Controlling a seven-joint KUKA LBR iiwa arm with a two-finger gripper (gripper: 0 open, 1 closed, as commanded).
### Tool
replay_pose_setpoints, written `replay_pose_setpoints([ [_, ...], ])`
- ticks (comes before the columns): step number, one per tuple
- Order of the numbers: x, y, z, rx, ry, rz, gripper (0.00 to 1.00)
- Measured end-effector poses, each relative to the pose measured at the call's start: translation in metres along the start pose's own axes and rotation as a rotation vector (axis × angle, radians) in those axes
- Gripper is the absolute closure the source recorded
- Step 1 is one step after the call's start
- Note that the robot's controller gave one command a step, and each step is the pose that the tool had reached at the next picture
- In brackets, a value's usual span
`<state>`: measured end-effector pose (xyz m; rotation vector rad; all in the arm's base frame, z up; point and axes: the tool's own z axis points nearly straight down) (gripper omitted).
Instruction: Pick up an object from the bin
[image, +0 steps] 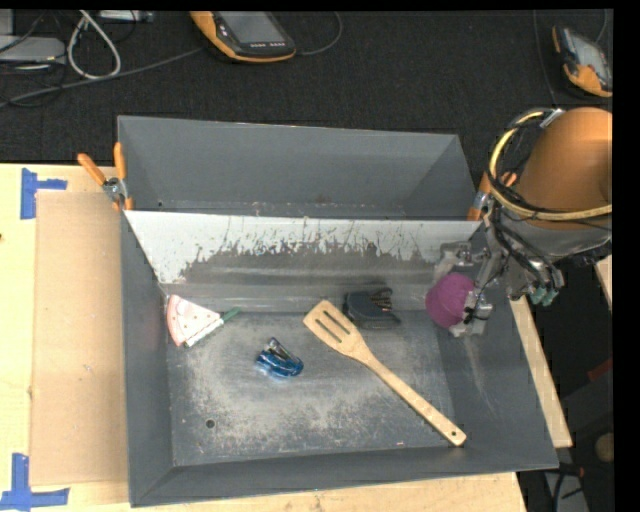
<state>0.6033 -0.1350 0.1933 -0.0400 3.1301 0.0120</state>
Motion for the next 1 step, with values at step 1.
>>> replay_pose_setpoints([
  [1,0.0,-0.0001,0.0,0.0,0.0,0.0,1.0],
])
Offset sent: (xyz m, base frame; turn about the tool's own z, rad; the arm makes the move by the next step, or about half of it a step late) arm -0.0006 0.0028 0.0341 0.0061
